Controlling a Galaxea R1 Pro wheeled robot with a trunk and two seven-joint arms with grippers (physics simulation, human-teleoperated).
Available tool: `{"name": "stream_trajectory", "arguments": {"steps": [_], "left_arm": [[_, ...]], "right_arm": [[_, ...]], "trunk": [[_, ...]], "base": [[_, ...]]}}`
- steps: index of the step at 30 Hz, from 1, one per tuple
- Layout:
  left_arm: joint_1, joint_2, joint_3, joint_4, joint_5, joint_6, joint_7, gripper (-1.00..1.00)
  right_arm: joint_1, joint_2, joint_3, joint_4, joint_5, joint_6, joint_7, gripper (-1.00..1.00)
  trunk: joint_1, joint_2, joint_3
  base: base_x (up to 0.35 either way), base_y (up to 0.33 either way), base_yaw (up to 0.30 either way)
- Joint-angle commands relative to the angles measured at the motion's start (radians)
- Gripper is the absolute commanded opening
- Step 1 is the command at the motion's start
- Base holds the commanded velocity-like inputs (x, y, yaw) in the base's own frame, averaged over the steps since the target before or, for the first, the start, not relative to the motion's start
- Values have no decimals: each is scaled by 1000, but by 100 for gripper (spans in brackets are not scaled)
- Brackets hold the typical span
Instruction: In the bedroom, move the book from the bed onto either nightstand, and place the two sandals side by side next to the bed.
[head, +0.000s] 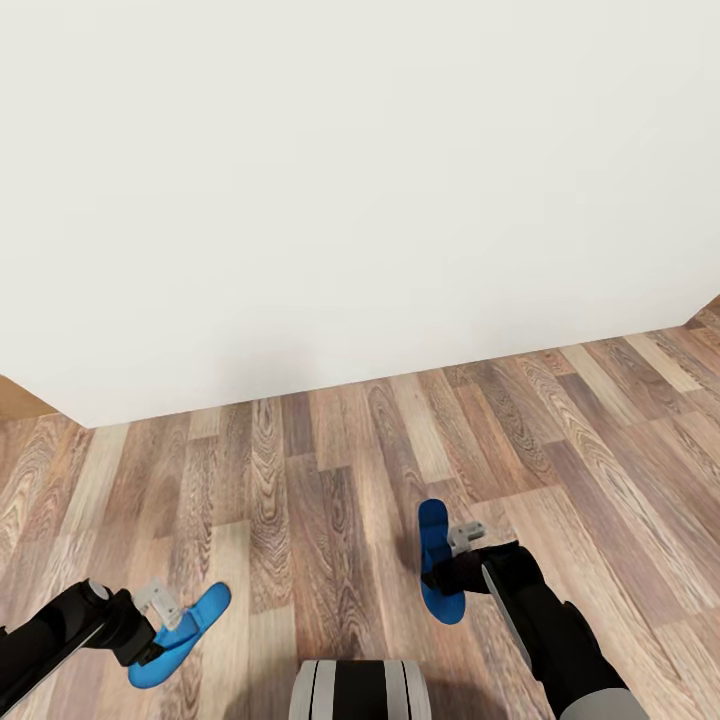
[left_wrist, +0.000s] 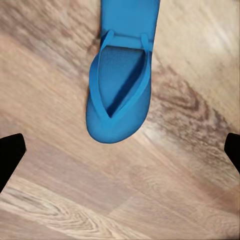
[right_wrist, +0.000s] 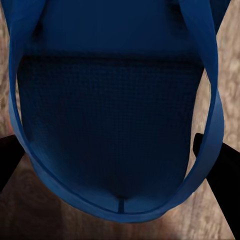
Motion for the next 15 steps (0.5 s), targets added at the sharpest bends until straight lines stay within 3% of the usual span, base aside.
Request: {"name": "stream_trajectory", "arguments": {"steps": [1, 15], "left_arm": [[-1, 1, -1, -1, 8, 4, 4, 100], [-1, -1, 5, 31, 6, -7, 11, 100]], "right_arm": [[0, 0, 2, -1, 11, 3, 8, -100], [0, 0, 2, -1, 11, 3, 7, -100]], "trunk": [[0, 0, -1], [0, 0, -1]], "base": [[31, 52, 0], [75, 79, 0]]}}
